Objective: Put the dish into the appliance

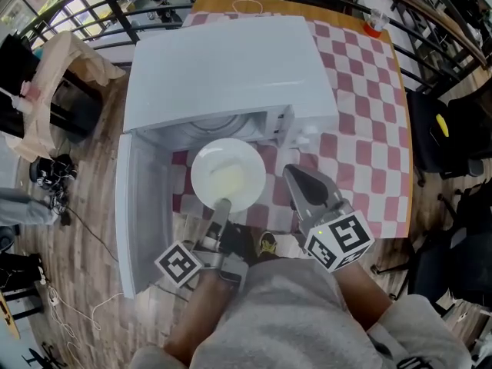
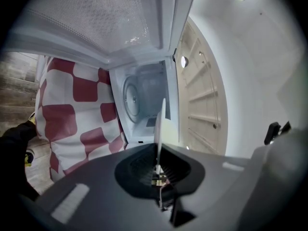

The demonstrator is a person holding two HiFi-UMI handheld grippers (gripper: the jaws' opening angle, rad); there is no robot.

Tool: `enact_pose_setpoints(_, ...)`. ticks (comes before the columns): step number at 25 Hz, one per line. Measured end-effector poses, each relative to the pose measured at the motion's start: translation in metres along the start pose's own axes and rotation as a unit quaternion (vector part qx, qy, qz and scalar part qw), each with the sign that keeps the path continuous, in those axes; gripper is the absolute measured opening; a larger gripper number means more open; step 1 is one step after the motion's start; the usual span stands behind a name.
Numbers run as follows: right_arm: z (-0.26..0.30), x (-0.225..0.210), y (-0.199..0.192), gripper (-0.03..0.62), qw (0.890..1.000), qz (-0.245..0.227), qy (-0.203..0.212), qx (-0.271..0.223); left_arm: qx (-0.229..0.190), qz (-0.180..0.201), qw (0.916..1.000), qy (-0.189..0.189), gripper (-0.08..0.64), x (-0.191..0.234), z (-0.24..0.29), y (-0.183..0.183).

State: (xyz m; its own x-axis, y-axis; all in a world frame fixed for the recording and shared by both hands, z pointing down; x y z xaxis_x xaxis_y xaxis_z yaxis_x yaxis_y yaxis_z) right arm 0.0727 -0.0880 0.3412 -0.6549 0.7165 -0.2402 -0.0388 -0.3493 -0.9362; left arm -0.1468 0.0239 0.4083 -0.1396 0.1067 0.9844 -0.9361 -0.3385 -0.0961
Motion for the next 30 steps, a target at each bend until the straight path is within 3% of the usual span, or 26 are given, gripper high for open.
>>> enact_pose_setpoints(30, 0.110, -0.007, 0.003, -0.001, 0.997, -0.006, 0.007, 0.075, 0.022, -0.042, 0.9979, 0.043, 0.020, 0.052, 0.081, 0.074)
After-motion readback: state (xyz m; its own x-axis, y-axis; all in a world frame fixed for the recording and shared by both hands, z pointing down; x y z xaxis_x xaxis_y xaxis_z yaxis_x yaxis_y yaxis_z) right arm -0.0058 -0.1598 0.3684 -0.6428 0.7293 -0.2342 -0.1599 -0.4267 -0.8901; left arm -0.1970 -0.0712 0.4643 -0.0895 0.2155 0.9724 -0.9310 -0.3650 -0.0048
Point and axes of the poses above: the fingertips, and each gripper's own axes: z forward along the fingers, x to its left, y out of its top, the point moved 10 cm from there along -z, backward along the fingers, and after that the axes turned 4 degrees about x, right-handed, at the moved point
